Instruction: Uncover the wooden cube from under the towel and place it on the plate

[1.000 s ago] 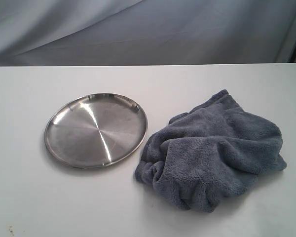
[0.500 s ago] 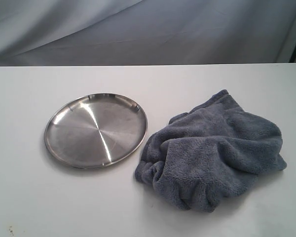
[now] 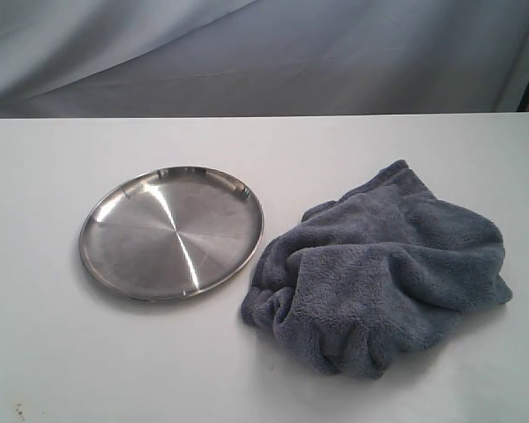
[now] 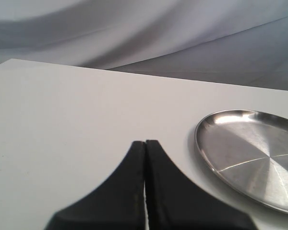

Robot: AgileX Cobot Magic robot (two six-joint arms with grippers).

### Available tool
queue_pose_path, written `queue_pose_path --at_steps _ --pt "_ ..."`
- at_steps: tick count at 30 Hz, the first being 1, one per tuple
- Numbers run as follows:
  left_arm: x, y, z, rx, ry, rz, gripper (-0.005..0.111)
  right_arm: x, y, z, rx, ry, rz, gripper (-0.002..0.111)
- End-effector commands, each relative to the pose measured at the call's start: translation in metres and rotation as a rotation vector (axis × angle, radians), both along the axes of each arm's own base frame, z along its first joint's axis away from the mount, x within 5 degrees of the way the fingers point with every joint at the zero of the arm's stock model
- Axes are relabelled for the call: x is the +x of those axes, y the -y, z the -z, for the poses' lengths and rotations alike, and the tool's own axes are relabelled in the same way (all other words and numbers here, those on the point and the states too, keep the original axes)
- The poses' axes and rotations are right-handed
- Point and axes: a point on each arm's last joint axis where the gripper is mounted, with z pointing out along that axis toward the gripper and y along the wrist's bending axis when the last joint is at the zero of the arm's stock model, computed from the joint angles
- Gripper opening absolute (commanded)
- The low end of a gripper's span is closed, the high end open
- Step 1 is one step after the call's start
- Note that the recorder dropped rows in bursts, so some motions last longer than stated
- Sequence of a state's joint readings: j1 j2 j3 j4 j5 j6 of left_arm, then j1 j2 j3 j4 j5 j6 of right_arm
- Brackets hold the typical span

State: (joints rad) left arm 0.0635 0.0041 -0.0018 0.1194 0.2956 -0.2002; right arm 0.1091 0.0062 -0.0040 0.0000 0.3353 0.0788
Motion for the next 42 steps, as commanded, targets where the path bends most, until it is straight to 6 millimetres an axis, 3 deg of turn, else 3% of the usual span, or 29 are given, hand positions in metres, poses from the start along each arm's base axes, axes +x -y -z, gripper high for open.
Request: queue_pose_path --at_steps 1,27,36,42 --pt "0.0 0.0 0.0 -0.009 0.011 0.005 0.0 0.0 0.0 0.001 0.004 0.002 -0.001 0.0" --pt "0.0 0.0 -0.001 0.005 0.017 0.004 0.0 0.0 0.0 0.001 0.004 0.002 -0.001 0.0" --pt "0.0 0.001 -0.035 -0.445 0.424 0.004 0.0 0.0 0.0 0.001 0.004 0.002 -0.001 0.0" --pt "-0.009 -0.006 -0.059 -0.426 0.719 -0.014 0.0 0.0 0.0 0.001 0.004 0.002 -0.001 0.0"
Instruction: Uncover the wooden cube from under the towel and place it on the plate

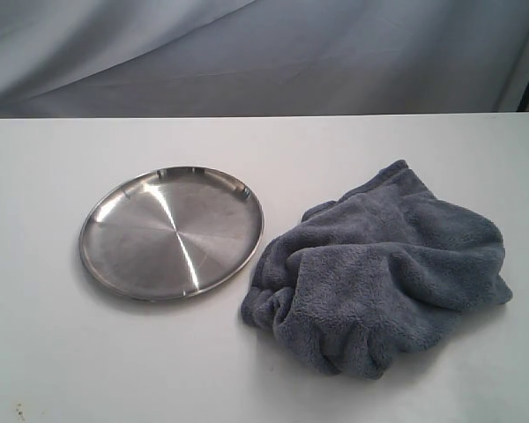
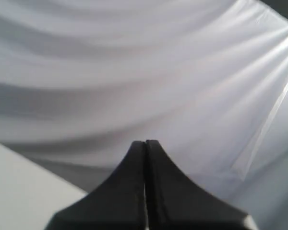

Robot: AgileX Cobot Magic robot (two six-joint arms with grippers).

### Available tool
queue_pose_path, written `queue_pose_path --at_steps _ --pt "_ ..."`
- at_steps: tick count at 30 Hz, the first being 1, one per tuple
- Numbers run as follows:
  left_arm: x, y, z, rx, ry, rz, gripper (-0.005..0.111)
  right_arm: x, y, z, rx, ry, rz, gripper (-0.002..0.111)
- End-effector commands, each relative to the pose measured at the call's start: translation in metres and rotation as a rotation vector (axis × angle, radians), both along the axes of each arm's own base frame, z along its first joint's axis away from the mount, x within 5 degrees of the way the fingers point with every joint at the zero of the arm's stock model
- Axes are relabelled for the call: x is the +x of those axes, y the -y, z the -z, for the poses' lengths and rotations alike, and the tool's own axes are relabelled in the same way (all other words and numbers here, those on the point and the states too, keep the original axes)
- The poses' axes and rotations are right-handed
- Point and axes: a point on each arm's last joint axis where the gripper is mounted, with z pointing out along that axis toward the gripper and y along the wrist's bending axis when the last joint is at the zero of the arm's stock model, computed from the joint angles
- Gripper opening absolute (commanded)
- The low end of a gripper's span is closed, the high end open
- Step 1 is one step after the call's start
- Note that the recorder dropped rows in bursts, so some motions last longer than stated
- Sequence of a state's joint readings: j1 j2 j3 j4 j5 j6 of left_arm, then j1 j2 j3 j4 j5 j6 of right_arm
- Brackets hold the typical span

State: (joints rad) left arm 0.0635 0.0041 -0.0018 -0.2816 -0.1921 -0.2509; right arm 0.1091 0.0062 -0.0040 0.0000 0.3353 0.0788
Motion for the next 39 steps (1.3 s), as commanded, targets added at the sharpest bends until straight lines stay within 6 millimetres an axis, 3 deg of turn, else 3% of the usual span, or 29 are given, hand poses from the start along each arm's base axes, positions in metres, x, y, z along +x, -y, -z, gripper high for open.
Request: queue_pose_path --at_steps 1,4,7,10,14,18,19,20,21,22,23,24,26,27,30,34,39 --pt "-0.009 -0.005 -0.019 -0.007 0.237 -0.058 0.0 0.0 0.0 0.001 0.004 0.002 -0.001 0.0" --pt "-0.017 -0.007 -0.031 0.027 0.391 -0.098 0.0 0.0 0.0 0.001 0.004 0.002 -0.001 0.0" --pt "-0.019 -0.005 -0.044 0.06 0.377 -0.094 0.0 0.0 0.0 0.001 0.004 0.002 -0.001 0.0" --pt "-0.009 0.003 -0.09 0.282 0.225 -0.085 0.0 0.0 0.0 0.001 0.004 0.002 -0.001 0.0" --pt "0.027 0.004 -0.133 0.363 -0.035 -0.038 0.0 0.0 0.0 0.001 0.004 0.002 -0.001 0.0" --pt "0.072 0.002 -0.159 0.361 -0.337 0.017 0.0 0.0 0.0 0.001 0.004 0.002 -0.001 0.0" --pt "0.099 0.01 -0.164 0.41 -0.468 0.117 0.0 0.0 0.0 0.001 0.004 0.002 -0.001 0.0" --pt "0.111 0.017 -0.162 0.439 -0.526 0.188 0.0 0.0 0.0 0.001 0.004 0.002 -0.001 0.0" --pt "0.134 0.04 -0.16 0.557 -0.593 0.385 0.0 0.0 0.0 0.001 0.004 0.002 -0.001 0.0" --pt "0.141 0.052 -0.157 0.606 -0.607 0.48 0.0 0.0 0.0 0.001 0.004 0.002 -0.001 0.0" --pt "0.156 0.08 -0.149 0.687 -0.628 0.701 0.0 0.0 0.0 0.001 0.004 0.002 -0.001 0.0" --pt "0.162 0.093 -0.143 0.707 -0.631 0.806 0.0 0.0 0.0 0.001 0.004 0.002 -0.001 0.0" --pt "0.178 0.137 -0.113 0.744 -0.627 1.119 0.0 0.0 0.0 0.001 0.004 0.002 -0.001 0.0" --pt "0.18 0.148 -0.104 0.744 -0.638 1.178 0.0 0.0 0.0 0.001 0.004 0.002 -0.001 0.0" --pt "0.178 0.196 -0.06 0.835 -0.737 1.39 0.0 0.0 0.0 0.001 0.004 0.002 -0.001 0.0" --pt "0.153 0.25 -0.011 1.09 -0.798 1.556 0.0 0.0 0.0 0.001 0.004 0.002 -0.001 0.0" --pt "0.133 0.277 0.015 1.159 -0.85 1.638 0.0 0.0 0.0 0.001 0.004 0.002 -0.001 0.0"
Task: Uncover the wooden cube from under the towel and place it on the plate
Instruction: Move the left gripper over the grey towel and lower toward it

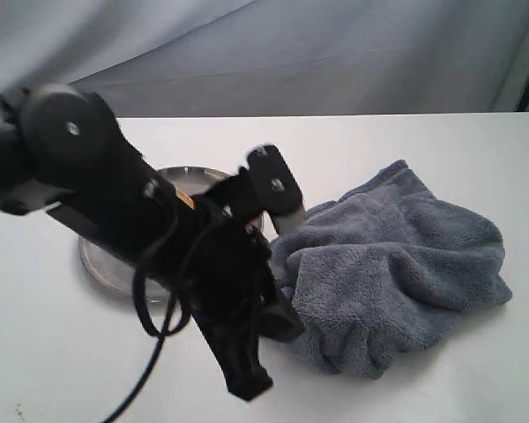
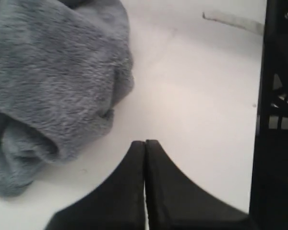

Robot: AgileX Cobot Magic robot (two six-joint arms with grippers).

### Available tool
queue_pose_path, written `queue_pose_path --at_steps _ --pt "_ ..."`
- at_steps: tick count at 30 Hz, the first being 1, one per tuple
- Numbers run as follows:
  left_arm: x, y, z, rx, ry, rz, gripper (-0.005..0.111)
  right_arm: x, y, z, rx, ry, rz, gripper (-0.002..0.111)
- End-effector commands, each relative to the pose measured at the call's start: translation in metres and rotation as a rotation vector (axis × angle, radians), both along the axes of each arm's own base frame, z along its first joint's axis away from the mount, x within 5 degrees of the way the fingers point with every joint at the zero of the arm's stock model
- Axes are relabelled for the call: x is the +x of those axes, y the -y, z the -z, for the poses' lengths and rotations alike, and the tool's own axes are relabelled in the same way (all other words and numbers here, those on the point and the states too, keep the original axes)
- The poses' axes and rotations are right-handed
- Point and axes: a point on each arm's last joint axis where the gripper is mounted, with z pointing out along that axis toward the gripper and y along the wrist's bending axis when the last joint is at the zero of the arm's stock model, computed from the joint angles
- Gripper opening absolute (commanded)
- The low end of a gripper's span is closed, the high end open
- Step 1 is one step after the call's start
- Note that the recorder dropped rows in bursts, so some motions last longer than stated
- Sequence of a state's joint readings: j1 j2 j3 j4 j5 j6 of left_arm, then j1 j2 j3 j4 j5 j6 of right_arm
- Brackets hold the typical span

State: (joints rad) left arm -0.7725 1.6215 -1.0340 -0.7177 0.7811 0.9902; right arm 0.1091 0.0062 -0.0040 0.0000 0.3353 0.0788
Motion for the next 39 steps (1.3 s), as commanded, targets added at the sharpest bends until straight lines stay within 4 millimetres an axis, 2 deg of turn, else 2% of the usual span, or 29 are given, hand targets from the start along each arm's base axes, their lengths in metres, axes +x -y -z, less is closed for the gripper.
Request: queue_pose_path --at_steps 1,5,9,13,16,18,23,25,28,31,34,36,39 --pt "-0.015 0.021 0.018 0.049 -0.017 0.066 0.0 0.0 0.0 0.001 0.004 0.002 -0.001 0.0" --pt "-0.033 0.035 0.024 0.058 -0.014 0.145 0.0 0.0 0.0 0.001 0.004 0.002 -0.001 0.0" --pt "-0.04 0.059 0.019 -0.048 0.278 0.219 0.0 0.0 0.0 0.001 0.004 0.002 -0.001 0.0" --pt "-0.02 0.076 0.001 -0.197 0.613 0.014 0.0 0.0 0.0 0.001 0.004 0.002 -0.001 0.0" --pt "0.0 0.073 -0.013 -0.262 0.778 -0.138 0.0 0.0 0.0 0.001 0.004 0.002 -0.001 0.0" --pt "0.015 0.065 -0.016 -0.264 0.817 -0.211 0.0 0.0 0.0 0.001 0.004 0.002 -0.001 0.0" --pt "0.061 0.026 -0.012 -0.239 0.538 -0.483 0.0 0.0 0.0 0.001 0.004 0.002 -0.001 0.0" --pt "0.074 0.007 -0.006 -0.216 0.415 -0.498 0.0 0.0 0.0 0.001 0.004 0.002 -0.001 0.0" --pt "0.082 -0.016 0.002 -0.172 0.261 -0.437 0.0 0.0 0.0 0.001 0.004 0.002 -0.001 0.0" --pt "0.08 -0.034 0.008 -0.112 0.105 -0.363 0.0 0.0 0.0 0.001 0.004 0.002 -0.001 0.0" --pt "0.061 -0.042 0.015 0.018 -0.038 -0.178 0.0 0.0 0.0 0.001 0.004 0.002 -0.001 0.0" --pt "0.045 -0.04 0.016 0.054 -0.121 -0.048 0.0 0.0 0.0 0.001 0.004 0.002 -0.001 0.0" --pt "0.029 -0.021 0.012 -0.003 -0.165 -0.004 0.0 0.0 0.0 0.001 0.004 0.002 -0.001 0.0"
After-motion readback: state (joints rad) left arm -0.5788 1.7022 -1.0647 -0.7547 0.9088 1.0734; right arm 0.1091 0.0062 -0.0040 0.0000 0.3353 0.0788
